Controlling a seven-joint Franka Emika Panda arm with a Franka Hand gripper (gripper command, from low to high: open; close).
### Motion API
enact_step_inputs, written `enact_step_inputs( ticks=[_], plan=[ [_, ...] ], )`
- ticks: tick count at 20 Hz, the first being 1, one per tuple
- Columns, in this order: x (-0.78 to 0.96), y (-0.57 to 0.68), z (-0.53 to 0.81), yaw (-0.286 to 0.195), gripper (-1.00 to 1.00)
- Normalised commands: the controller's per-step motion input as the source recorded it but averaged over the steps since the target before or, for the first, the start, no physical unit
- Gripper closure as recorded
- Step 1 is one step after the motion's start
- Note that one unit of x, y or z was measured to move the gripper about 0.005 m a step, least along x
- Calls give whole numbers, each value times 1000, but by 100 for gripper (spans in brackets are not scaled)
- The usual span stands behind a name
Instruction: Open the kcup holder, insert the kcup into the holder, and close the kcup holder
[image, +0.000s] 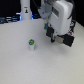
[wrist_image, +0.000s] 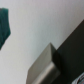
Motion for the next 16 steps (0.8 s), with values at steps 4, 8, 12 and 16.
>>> enact_step_inputs(
  ticks=[4, 8, 12, 16],
  plan=[
    [-351, -437, -169, -240, -100],
    [-274, -465, -240, -236, -100],
    [-241, -480, -339, -229, -100],
    [-274, -455, -414, -198, -100]
  ],
)
